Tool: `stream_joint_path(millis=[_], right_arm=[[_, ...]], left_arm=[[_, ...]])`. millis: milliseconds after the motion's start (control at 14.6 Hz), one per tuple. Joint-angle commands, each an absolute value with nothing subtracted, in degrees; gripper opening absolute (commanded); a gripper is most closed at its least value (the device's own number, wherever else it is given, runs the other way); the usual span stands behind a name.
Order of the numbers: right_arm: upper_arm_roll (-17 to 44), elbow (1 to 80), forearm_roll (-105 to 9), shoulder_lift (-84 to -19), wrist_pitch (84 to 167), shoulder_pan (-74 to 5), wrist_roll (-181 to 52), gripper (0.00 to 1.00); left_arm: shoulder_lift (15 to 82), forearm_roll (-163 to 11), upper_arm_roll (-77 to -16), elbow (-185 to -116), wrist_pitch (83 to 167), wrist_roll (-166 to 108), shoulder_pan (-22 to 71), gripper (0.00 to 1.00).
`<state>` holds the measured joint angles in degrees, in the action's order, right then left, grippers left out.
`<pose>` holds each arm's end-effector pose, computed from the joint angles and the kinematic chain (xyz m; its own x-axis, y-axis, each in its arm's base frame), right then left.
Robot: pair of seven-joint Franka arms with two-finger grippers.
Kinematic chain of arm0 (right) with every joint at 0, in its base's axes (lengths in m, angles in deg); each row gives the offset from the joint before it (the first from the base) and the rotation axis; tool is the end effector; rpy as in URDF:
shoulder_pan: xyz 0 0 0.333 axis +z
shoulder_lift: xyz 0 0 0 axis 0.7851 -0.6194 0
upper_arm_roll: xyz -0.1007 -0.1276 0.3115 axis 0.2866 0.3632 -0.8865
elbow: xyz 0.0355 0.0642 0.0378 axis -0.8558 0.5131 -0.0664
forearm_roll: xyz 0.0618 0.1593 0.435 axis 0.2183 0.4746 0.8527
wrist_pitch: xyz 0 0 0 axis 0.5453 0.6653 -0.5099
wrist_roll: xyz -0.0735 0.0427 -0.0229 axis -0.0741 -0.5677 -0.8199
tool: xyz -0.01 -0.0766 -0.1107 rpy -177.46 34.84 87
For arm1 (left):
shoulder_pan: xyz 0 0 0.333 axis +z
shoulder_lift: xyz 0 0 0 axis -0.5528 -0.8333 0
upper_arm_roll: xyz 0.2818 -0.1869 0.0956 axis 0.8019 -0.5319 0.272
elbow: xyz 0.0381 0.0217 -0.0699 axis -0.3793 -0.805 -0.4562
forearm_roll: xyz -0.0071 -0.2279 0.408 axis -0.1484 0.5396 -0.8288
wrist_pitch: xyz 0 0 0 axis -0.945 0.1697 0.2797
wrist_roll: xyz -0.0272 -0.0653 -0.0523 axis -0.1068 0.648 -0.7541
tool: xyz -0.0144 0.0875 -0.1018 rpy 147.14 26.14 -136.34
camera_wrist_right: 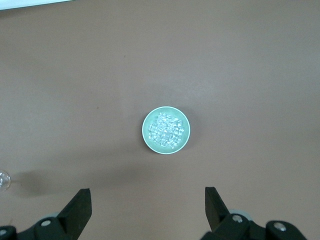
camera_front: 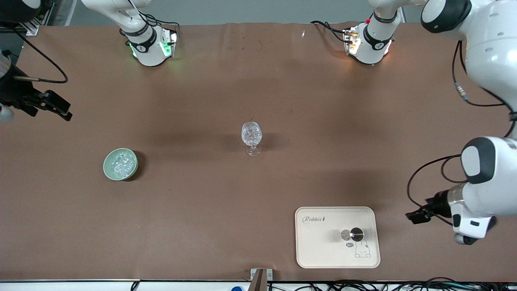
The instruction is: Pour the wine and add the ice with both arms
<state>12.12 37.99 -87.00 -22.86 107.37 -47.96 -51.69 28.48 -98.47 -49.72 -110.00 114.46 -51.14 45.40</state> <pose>0.6165 -0.0073 0.6312 0.9867 -0.1297 0.0985 -0.1323 -0.9910 0.0207 0.8671 -0.0155 0.3740 0.9254 0.3756 0.0502 0.3726 -0.9261 0.0593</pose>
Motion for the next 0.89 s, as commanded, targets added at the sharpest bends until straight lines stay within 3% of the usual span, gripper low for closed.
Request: stream_joint_path(millis=[0,342,615,683,820], right_arm=[[11.07,32.30,-86.61,-23.51,103.90,-50.58,-54.83,1.00],[11.07,25.44,-86.08,-26.85,100.22,-51.72,-55.01,1.00],[10.80,25.07,-85.55,-27.29,96.96,-51.02,-56.41,1.00],[10.80,25.59,-85.64,-27.29,96.25,-51.02,-60.07,1.00],[10.80,27.09,-85.55,-27.29,97.12,-51.11,-61.78,1.00]], left_arm=[[37.02,-102.70,-49.48,-112.89,110.77,-44.81,45.86,1.00],[48.18,-102.53,-50.36,-112.98,98.20,-36.85,45.69,1.00],[54.95,-100.17,-50.10,-114.38,91.86,-28.21,45.78,1.00],[58.27,-97.46,-48.79,-117.61,91.76,-28.11,45.43,1.00],[63.91,-92.53,-40.39,-123.76,91.67,-28.20,39.66,1.00]])
